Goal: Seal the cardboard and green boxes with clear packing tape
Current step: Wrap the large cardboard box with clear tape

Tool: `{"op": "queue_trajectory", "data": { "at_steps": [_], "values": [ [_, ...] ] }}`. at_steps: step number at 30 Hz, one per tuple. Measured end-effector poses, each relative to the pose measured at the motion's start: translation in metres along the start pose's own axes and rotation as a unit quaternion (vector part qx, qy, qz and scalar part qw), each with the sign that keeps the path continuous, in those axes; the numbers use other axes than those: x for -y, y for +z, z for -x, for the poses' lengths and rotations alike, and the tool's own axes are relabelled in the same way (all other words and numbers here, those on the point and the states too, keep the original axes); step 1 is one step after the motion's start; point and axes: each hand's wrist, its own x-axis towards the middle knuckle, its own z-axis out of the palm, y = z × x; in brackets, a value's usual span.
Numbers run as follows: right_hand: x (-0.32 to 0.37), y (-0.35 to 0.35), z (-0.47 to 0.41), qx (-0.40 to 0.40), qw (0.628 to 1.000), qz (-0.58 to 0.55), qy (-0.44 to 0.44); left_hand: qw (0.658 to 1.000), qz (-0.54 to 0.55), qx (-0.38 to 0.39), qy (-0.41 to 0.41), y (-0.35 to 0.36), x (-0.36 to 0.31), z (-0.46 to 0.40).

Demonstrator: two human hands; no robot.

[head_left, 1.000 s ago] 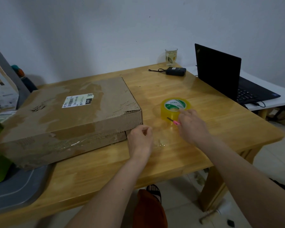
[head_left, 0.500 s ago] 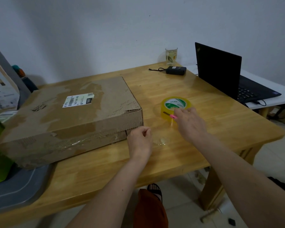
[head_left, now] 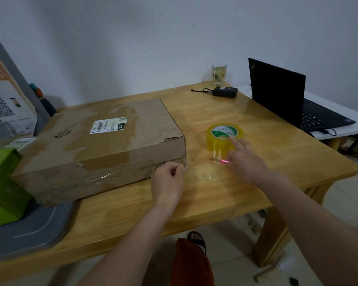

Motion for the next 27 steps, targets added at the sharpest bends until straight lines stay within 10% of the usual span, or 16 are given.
{"op": "queue_trajectory", "data": {
  "at_steps": [10,19,27],
  "values": [
    [0.022,0.004,0.005,-0.041,0.999,-0.025,0.004,0.986,0.03,-0.009,0.163,-0.051,0.011,0.022],
    [0.126,-0.036,0.008,-0.296,0.924,-0.238,-0.052,0.965,0.07,-0.101,0.231,-0.137,0.016,0.009],
    [0.255,-0.047,0.005,-0.123,0.939,-0.24,-0.213,0.954,0.138,-0.231,0.135,-0.228,0.046,-0.033]
  ]
}}
